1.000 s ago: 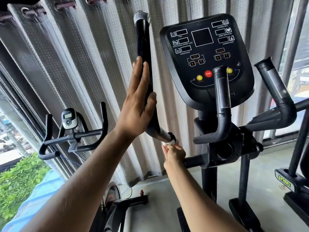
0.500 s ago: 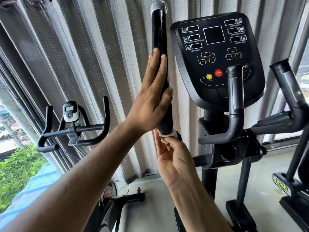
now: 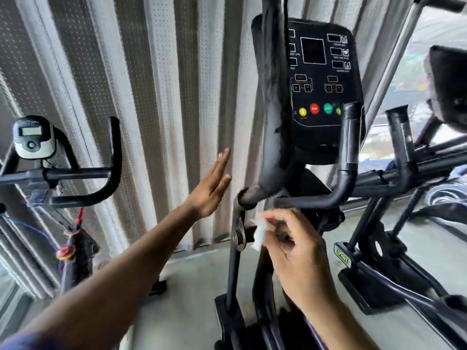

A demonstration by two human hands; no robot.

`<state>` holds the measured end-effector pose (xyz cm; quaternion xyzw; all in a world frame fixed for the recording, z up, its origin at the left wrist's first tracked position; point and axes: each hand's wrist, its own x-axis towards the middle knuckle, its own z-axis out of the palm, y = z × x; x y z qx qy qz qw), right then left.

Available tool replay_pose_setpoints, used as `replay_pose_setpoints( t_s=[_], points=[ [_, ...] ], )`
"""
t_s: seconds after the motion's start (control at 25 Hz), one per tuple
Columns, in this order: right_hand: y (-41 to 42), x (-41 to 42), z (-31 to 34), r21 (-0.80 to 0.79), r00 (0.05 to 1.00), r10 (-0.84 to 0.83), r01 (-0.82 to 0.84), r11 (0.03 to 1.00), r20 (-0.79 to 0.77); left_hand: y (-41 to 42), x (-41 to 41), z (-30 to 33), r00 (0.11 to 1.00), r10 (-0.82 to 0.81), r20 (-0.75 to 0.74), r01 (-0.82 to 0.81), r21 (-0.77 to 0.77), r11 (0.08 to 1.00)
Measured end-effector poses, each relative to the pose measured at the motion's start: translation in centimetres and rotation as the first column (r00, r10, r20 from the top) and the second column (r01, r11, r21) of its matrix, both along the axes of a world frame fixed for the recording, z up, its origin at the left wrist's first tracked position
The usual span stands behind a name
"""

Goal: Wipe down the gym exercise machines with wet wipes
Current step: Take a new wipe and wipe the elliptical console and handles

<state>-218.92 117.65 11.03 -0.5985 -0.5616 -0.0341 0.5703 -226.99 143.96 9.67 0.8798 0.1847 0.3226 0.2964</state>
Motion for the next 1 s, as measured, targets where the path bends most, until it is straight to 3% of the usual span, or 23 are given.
replay_pose_setpoints(
  t_s=[0.04, 0.12, 0.2, 0.28, 0.32, 0.44, 0.56, 0.72, 1.0],
  points=[
    [0.0, -0.1, 0.2, -0.076, 0.968, -0.079, 0.099, 0.992, 0.238, 0.6, 0.4, -1.6, 0.999, -0.019, -0.049, 0.017, -0.033, 0.999],
    [0.8, -0.9, 1.7, -0.203, 0.790, -0.092, 0.265, 0.942, 0.606, 1.6, 1.4, -4.1, 0.982, -0.075, -0.172, 0.055, -0.119, 0.991],
    [2.5, -1.9, 3.4, -0.268, 0.574, -0.004, 0.389, 0.881, 0.819, 3.9, 3.2, -8.2, 0.962, -0.136, -0.235, 0.096, -0.174, 0.980],
    [5.1, -2.7, 3.9, -0.272, 0.389, 0.088, 0.450, 0.851, 0.917, 4.5, 5.2, -11.5, 0.949, -0.164, -0.268, 0.115, -0.187, 0.975],
    [7.0, -3.1, 3.9, -0.297, 0.344, 0.137, 0.470, 0.832, 0.929, 3.7, 5.4, -11.4, 0.952, -0.172, -0.253, 0.123, -0.198, 0.973],
    [13.9, -3.3, 3.4, -0.408, 0.360, 0.237, 0.531, 0.743, 0.902, 2.4, 5.4, -10.3, 0.962, -0.159, -0.224, 0.092, -0.283, 0.955],
    [19.4, -1.8, 2.7, -0.402, 0.227, 0.372, 0.761, 0.509, 0.900, 3.4, 5.9, -10.9, 0.948, -0.233, -0.217, 0.183, -0.230, 0.956],
    [22.0, -0.5, 1.9, -0.404, 0.253, 0.430, 0.862, 0.306, 0.866, 4.3, 5.9, -10.8, 0.933, -0.227, -0.280, 0.184, -0.171, 0.968],
    [17.6, -3.4, 7.8, -0.398, 0.222, 0.437, 0.840, 0.368, 0.872, 6.2, 5.1, -10.5, 0.920, -0.274, -0.281, 0.295, 0.034, 0.955]
  ],
)
